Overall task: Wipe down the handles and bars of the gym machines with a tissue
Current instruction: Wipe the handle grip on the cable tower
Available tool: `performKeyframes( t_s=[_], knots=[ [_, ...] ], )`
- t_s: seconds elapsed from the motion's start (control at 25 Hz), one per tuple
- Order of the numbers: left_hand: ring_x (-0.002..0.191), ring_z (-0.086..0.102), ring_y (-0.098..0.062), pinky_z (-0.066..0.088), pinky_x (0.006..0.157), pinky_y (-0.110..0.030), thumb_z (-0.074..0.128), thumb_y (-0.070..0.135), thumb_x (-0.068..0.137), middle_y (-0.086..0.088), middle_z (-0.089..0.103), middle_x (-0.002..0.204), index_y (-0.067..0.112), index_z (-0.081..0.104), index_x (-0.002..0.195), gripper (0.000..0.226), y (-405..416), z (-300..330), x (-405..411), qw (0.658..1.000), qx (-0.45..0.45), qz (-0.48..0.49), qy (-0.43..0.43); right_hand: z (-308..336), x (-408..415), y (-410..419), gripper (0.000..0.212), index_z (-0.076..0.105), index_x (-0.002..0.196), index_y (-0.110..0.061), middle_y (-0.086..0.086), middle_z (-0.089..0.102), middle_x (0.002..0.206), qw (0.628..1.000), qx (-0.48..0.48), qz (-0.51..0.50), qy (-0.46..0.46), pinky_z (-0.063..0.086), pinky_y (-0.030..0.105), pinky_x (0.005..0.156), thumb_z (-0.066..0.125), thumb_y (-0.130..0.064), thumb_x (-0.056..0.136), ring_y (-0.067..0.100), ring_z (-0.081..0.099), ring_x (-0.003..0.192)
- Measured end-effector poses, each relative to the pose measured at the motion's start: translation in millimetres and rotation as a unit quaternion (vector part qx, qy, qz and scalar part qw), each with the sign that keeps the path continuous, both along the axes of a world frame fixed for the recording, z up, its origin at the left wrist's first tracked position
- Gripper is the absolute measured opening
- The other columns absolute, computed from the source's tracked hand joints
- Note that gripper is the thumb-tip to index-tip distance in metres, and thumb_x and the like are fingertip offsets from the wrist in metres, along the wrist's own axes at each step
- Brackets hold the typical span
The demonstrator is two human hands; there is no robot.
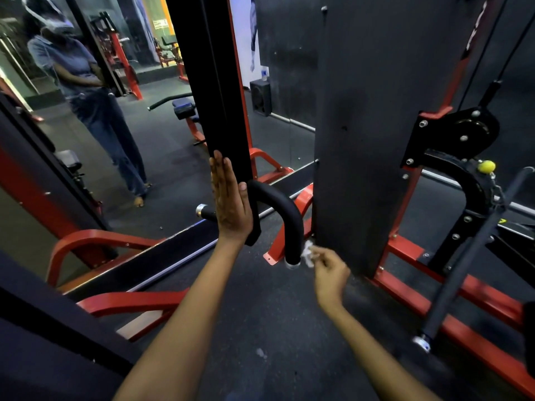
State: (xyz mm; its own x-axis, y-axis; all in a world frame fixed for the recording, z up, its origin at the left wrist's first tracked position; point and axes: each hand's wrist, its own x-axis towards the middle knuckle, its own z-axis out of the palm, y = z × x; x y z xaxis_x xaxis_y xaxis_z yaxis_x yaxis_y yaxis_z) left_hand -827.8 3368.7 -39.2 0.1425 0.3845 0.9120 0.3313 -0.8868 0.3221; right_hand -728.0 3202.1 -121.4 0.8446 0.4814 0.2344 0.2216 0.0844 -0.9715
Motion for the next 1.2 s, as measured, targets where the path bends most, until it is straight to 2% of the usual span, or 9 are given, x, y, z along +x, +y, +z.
performKeyframes(
  t_s=[0.08,0.16,0.28,0.48,0.56,0.76,0.92,1.12,1.2],
  knots=[
    [0.147,-0.007,-0.011,0.004,0.121,-0.036,0.023,0.021,0.105,0.018,-0.015,0.158,0.032,-0.01,0.152,0.059,0.2,-0.8,-1.1,1.0,0.002,0.0,0.004,29.7,13.8,18.2,0.023,0.07,0.097,-0.006,0.005,0.07,0.096,0.998,0.03,0.016,0.052,0.052,0.031,0.087,0.056,0.008,0.085,0.011,0.064,0.09],
    [0.147,-0.007,-0.011,0.003,0.121,-0.036,0.022,0.022,0.105,0.018,-0.015,0.158,0.031,-0.01,0.152,0.058,-1.0,1.3,0.8,1.0,-0.008,-0.001,0.002,54.3,23.2,34.1,0.032,0.069,0.1,-0.006,0.001,0.069,0.094,0.986,0.042,0.161,0.012,0.05,0.021,0.08,0.048,0.014,0.084,0.001,0.062,0.085],
    [0.148,-0.006,-0.011,0.004,0.121,-0.035,0.021,0.023,0.105,0.017,-0.014,0.159,0.031,-0.009,0.152,0.057,-1.0,-1.3,2.6,1.0,-0.002,0.0,-0.015,30.2,40.6,48.6,0.038,0.068,0.096,-0.005,0.0,0.071,0.084,0.936,-0.076,0.343,-0.014,0.05,0.031,0.077,0.046,0.021,0.08,0.004,0.062,0.079],
    [0.147,-0.007,-0.01,0.003,0.121,-0.034,0.02,0.026,0.105,0.016,-0.015,0.159,0.03,-0.01,0.152,0.056,-0.1,-3.4,-2.1,1.0,0.001,0.002,0.0,-23.5,92.7,98.3,0.034,0.061,0.11,-0.004,0.019,0.064,0.109,0.706,-0.468,0.498,-0.187,0.053,0.038,0.083,0.052,0.007,0.079,0.023,0.062,0.09],
    [0.147,-0.007,-0.01,0.003,0.121,-0.033,0.02,0.026,0.105,0.017,-0.015,0.159,0.031,-0.01,0.152,0.056,0.0,-3.4,-2.9,1.0,-0.001,0.004,0.002,-26.8,103.0,108.0,0.03,0.056,0.113,-0.001,0.026,0.06,0.113,0.666,-0.501,0.508,-0.218,0.052,0.03,0.072,0.052,0.003,0.083,0.022,0.058,0.082],
    [0.148,-0.006,-0.01,0.004,0.121,-0.033,0.021,0.024,0.105,0.017,-0.013,0.159,0.03,-0.008,0.153,0.056,0.2,-5.1,-0.6,1.0,0.006,0.006,-0.009,93.5,76.1,74.7,0.024,0.068,0.087,-0.008,-0.006,0.068,0.073,0.864,-0.186,0.464,-0.059,0.043,0.016,0.057,0.052,0.009,0.088,0.005,0.057,0.063],
    [0.148,-0.006,-0.009,0.004,0.121,-0.033,0.021,0.025,0.105,0.018,-0.013,0.159,0.031,-0.008,0.153,0.056,-0.9,-3.9,2.1,1.0,-0.006,0.007,-0.016,118.9,57.2,46.7,0.019,0.066,0.104,-0.001,-0.01,0.068,0.08,0.893,-0.071,0.439,-0.072,0.044,0.012,0.066,0.053,0.004,0.091,-0.004,0.058,0.072],
    [0.148,-0.003,-0.01,0.006,0.121,-0.034,0.02,0.026,0.105,0.017,-0.009,0.16,0.03,-0.005,0.153,0.054,-1.4,-6.0,-2.6,1.0,0.004,0.002,-0.026,31.4,56.8,22.1,0.031,0.067,0.098,-0.011,0.003,0.068,0.088,0.869,-0.285,0.358,-0.188,0.052,0.025,0.074,0.049,0.011,0.086,0.008,0.059,0.084],
    [0.148,-0.004,-0.01,0.005,0.121,-0.033,0.02,0.026,0.105,0.017,-0.01,0.16,0.03,-0.006,0.153,0.055,0.2,-9.8,-5.6,1.0,0.009,0.007,-0.022,57.3,51.2,30.8,0.028,0.068,0.096,-0.014,0.003,0.069,0.094,0.942,-0.165,0.256,-0.14,0.05,0.022,0.075,0.053,0.008,0.087,0.013,0.061,0.091]
  ],
)
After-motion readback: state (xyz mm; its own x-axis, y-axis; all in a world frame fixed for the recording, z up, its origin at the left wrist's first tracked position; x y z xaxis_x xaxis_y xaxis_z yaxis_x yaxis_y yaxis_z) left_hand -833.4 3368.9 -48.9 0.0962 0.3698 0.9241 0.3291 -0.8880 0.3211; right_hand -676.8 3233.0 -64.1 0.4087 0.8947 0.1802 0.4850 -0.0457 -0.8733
